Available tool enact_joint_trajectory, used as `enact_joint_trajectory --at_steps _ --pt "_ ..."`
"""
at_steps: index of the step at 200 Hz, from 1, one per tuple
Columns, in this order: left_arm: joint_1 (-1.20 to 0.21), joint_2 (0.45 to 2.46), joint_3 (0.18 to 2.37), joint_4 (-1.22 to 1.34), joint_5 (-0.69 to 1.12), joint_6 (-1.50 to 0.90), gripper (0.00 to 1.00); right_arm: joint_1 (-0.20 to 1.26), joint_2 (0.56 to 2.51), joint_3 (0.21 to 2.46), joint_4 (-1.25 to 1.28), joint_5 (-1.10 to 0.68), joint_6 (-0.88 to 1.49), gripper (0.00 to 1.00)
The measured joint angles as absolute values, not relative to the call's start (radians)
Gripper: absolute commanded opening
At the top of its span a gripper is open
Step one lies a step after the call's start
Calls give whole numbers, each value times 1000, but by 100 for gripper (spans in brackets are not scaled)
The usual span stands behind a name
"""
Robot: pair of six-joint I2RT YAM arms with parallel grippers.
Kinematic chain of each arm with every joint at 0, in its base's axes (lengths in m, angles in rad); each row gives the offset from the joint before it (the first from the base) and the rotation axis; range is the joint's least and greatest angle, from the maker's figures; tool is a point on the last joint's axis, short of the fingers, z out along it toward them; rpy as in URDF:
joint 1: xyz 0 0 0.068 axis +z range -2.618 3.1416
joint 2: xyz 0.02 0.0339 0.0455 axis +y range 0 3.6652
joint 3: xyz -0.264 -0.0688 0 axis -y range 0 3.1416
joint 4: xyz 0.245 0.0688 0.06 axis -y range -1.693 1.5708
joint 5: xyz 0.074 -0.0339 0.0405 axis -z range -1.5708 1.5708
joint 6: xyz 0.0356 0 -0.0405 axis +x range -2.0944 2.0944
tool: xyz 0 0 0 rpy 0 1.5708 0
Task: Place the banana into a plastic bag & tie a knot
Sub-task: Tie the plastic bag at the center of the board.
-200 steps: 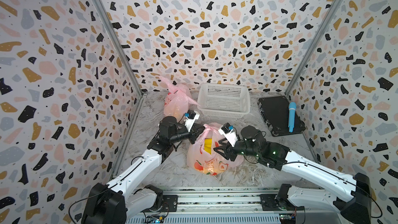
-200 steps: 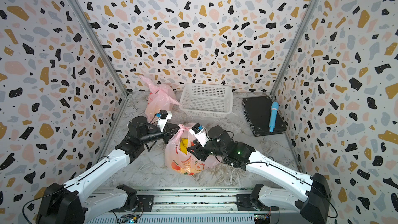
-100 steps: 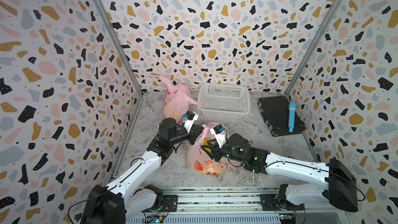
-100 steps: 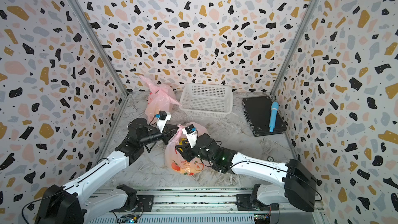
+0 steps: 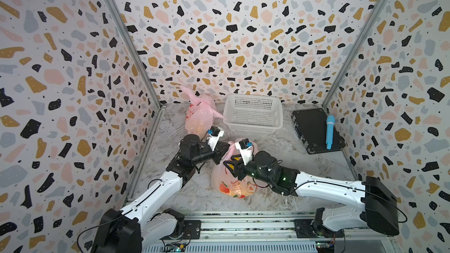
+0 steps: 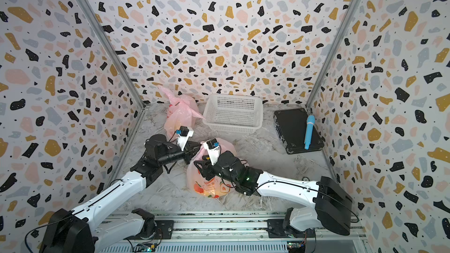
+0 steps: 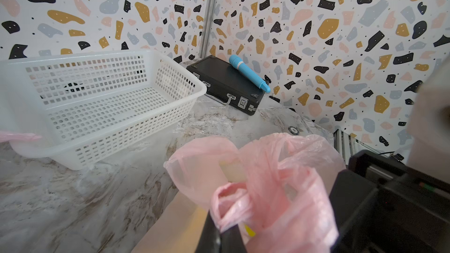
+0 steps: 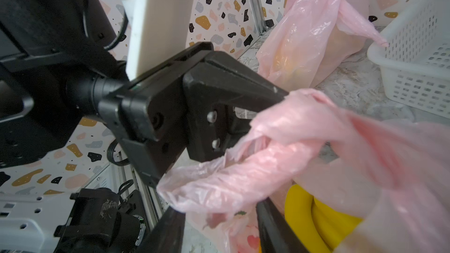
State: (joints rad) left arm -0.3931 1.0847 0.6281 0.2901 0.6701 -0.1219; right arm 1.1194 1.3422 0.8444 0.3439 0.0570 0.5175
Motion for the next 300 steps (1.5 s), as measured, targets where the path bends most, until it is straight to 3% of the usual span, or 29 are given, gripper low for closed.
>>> enact_joint_trajectory --at_steps 83,106,123,168,229,300 --pt "-393 1077 624 293 670 -125 0 1119 1369 873 344 75 532 35" --pt "-393 1077 623 293 670 -125 0 1119 1370 875 344 76 537 21" --pt "-393 1077 623 293 668 -125 0 1119 1370 875 342 77 541 0" --pt "-393 1053 623 268 591 -125 0 1120 1353 871 262 100 565 0" --pt "-389 1042 651 207 417 -139 0 1120 1180 788 73 159 604 0" --pt "-287 1108 758 125 328 -197 0 1134 1000 686 -109 223 632 0"
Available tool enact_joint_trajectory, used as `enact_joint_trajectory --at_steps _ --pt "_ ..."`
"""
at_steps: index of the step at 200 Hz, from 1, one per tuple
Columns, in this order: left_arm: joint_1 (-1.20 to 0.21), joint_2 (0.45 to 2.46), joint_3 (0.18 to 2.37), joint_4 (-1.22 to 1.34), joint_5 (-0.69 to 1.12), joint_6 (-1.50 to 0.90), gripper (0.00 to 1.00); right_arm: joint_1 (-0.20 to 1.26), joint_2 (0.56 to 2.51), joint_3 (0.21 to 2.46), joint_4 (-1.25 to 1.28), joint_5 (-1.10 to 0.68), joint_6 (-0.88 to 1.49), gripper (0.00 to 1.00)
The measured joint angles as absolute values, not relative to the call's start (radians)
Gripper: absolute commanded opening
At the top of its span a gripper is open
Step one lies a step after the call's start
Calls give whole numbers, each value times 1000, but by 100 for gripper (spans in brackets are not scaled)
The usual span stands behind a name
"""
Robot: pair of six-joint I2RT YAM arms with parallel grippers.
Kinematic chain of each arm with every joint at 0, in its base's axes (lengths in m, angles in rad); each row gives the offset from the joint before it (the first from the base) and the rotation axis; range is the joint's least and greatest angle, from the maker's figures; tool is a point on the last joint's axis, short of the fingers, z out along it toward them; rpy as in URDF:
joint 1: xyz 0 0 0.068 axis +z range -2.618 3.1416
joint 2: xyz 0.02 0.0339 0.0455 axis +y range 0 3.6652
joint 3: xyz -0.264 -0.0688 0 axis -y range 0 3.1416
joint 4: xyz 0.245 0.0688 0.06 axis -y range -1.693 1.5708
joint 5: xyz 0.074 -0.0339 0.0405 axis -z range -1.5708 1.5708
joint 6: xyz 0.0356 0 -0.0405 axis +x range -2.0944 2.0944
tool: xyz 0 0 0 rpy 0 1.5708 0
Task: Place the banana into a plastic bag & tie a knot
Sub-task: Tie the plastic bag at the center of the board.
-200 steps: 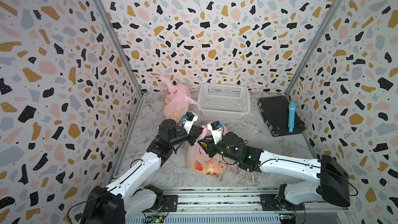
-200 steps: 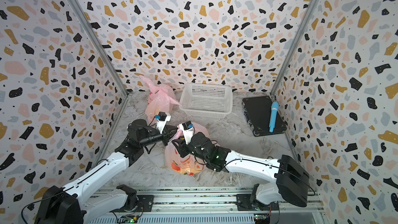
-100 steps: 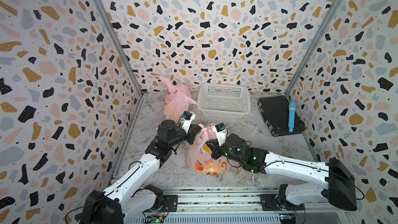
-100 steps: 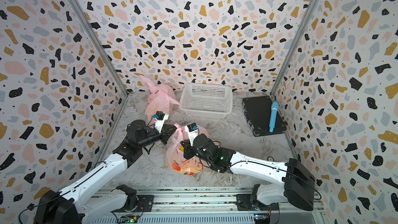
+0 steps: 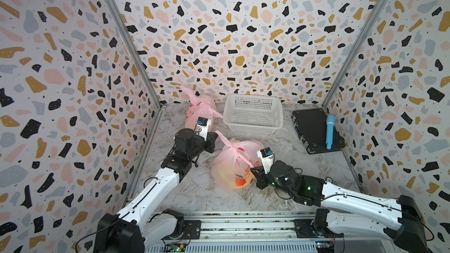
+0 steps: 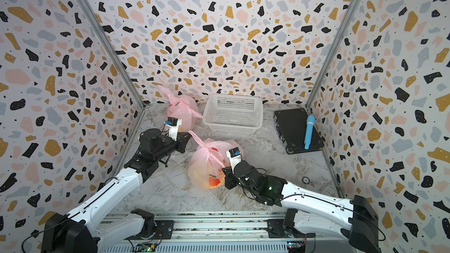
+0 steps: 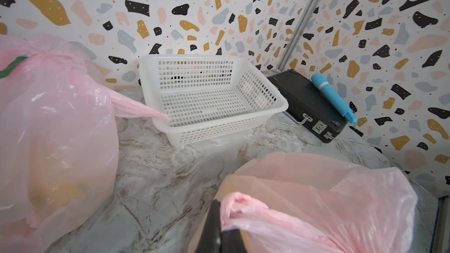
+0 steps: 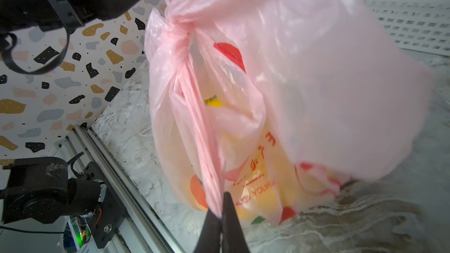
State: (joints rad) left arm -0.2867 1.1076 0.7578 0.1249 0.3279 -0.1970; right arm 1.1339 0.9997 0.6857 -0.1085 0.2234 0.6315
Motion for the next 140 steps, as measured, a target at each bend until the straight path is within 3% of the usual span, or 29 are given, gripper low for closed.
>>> enact_joint_trajectory --at_steps 55,119,127,140 --pt "-134 1246 945 120 239 -223 0 1139 889 578 -265 317 674 0" --pt "-113 1279 863 146 309 -263 0 1092 964 530 -294 302 707 0" --pt "-113 1267 854 125 317 -267 13 1082 975 530 -287 289 707 0" --pt "-113 1234 842 96 322 -274 43 1063 987 530 -277 269 706 4"
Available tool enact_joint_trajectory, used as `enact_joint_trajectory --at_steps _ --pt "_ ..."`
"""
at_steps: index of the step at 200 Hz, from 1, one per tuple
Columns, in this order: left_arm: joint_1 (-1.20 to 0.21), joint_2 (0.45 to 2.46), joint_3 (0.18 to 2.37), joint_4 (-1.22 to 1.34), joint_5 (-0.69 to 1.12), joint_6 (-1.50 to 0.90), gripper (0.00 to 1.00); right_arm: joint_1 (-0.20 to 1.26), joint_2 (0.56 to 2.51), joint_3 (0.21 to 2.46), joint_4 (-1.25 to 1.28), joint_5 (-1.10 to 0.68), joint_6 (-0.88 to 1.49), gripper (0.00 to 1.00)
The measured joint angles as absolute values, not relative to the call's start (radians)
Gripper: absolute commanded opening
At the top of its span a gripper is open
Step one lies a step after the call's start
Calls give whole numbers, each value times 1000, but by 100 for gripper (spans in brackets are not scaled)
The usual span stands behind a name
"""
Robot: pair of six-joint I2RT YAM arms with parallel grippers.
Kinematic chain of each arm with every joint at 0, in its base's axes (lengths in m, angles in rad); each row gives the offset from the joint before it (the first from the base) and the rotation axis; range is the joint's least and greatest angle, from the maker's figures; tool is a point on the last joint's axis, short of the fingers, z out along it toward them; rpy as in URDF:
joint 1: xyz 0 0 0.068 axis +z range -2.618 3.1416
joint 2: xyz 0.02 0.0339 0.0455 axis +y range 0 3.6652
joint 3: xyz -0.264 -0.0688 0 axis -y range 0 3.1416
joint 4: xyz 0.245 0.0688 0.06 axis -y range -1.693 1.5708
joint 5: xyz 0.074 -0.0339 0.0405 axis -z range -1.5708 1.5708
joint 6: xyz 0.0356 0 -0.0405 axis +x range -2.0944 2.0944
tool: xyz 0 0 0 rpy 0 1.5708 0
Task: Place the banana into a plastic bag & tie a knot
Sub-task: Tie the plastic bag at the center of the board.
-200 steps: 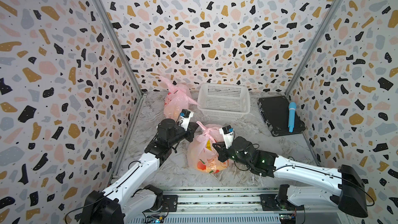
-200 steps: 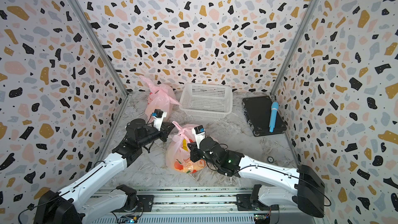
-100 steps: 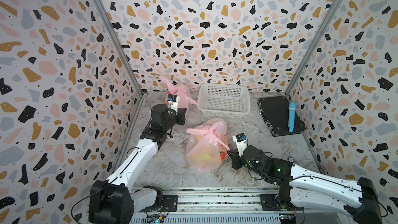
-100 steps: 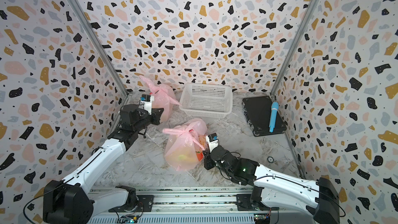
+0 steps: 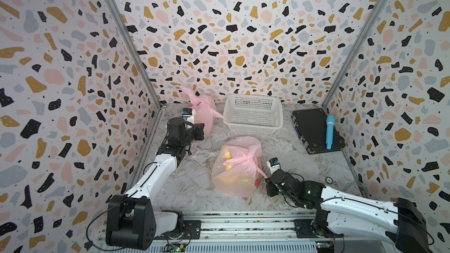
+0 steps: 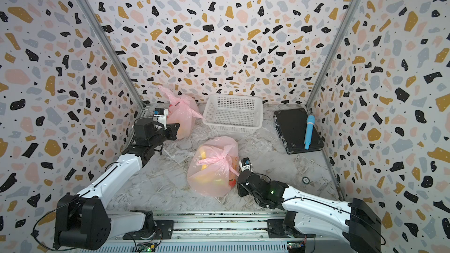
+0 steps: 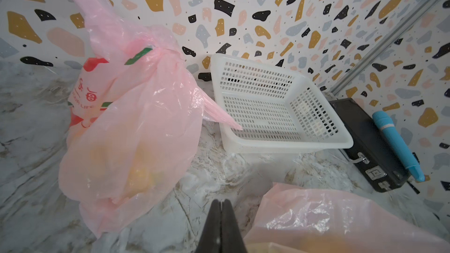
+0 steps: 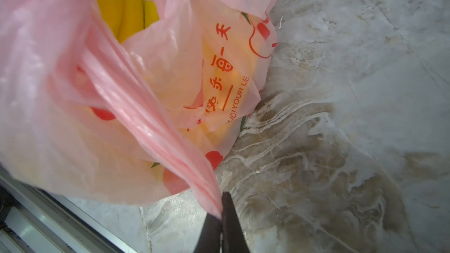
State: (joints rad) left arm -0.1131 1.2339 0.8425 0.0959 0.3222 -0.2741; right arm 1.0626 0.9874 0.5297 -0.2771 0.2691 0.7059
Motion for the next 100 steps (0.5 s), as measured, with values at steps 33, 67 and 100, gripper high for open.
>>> enact_joint_trajectory --at_steps 33,67,100 --pt "-113 1095 827 4 300 -292 74 1042 995 548 -302 233 667 39" --pt "-113 1001 844 -104 244 -303 100 1042 957 638 -379 243 600 64" --pt "-113 915 851 -215 180 -311 99 1042 828 720 -464 301 529 98"
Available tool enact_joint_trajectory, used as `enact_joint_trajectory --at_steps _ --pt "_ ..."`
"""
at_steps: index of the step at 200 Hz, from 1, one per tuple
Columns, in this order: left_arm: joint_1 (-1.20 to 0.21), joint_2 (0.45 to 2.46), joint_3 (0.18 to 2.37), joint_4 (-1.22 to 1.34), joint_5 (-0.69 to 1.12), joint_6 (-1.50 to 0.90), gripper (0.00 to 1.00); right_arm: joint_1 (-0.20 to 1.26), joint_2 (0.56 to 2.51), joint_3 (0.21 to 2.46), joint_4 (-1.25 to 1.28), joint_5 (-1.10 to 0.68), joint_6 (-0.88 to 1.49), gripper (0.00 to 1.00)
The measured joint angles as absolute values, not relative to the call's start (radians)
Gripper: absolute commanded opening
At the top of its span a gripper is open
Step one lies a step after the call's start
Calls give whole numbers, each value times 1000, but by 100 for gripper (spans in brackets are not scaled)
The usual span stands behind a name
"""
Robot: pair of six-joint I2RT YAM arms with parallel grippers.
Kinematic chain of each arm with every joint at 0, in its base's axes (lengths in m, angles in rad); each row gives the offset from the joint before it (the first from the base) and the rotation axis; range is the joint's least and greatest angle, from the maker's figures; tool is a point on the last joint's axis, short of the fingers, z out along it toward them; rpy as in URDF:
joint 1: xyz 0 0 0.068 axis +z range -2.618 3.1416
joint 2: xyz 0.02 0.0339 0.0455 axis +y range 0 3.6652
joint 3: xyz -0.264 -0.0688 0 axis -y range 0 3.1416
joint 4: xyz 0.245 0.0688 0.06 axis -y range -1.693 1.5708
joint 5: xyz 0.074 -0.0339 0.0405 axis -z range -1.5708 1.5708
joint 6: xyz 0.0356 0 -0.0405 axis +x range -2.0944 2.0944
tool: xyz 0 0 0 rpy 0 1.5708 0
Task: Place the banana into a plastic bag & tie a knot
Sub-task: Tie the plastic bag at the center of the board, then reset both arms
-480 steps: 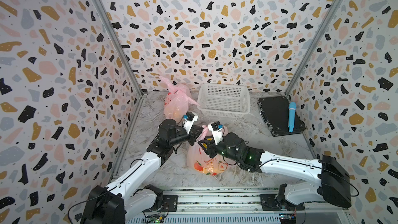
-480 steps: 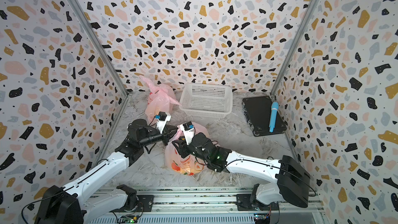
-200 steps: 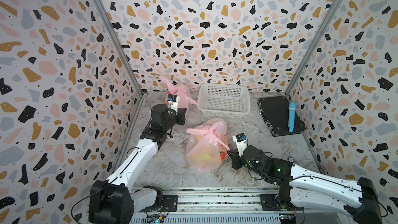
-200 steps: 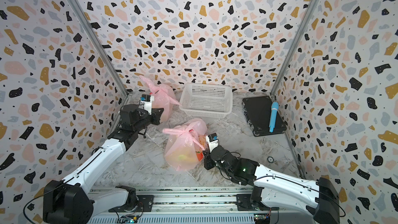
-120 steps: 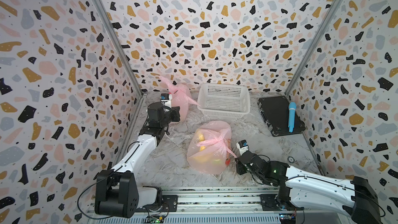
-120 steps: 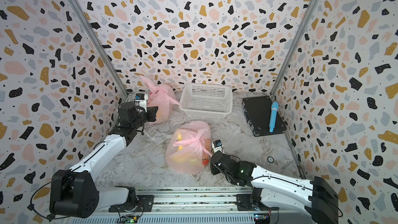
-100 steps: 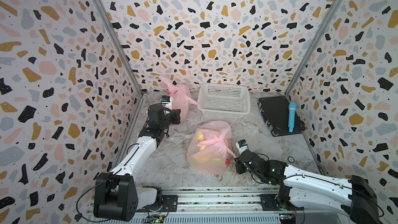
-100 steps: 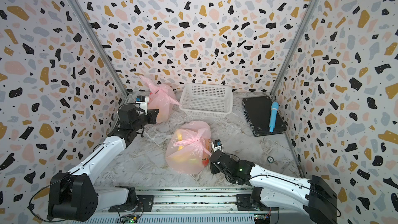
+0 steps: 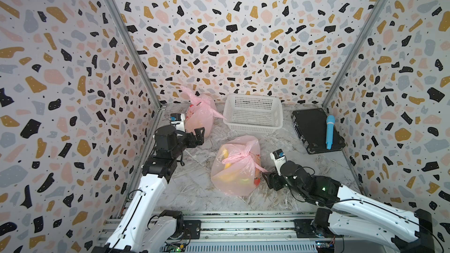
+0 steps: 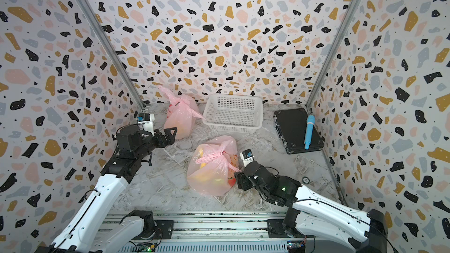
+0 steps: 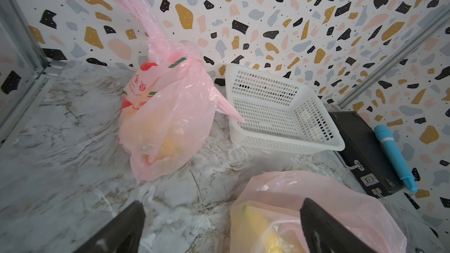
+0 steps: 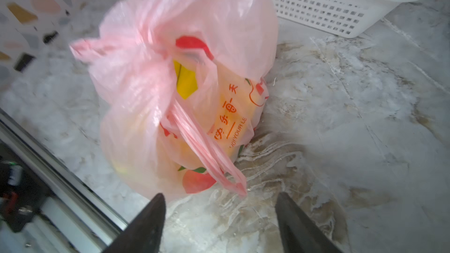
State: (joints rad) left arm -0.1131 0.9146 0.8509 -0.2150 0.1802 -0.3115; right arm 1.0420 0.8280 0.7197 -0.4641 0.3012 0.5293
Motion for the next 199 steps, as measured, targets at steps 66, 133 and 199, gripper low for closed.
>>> enact_joint_trajectory --at_steps 66,133,199 --pt "-113 758 802 -262 197 -397 99 873 763 809 -550 328 422 100" --pt "-107 736 596 -239 -72 -411 99 492 882 782 -418 278 323 100" --pt "-9 859 475 -29 -218 -250 99 175 983 554 -28 355 314 100"
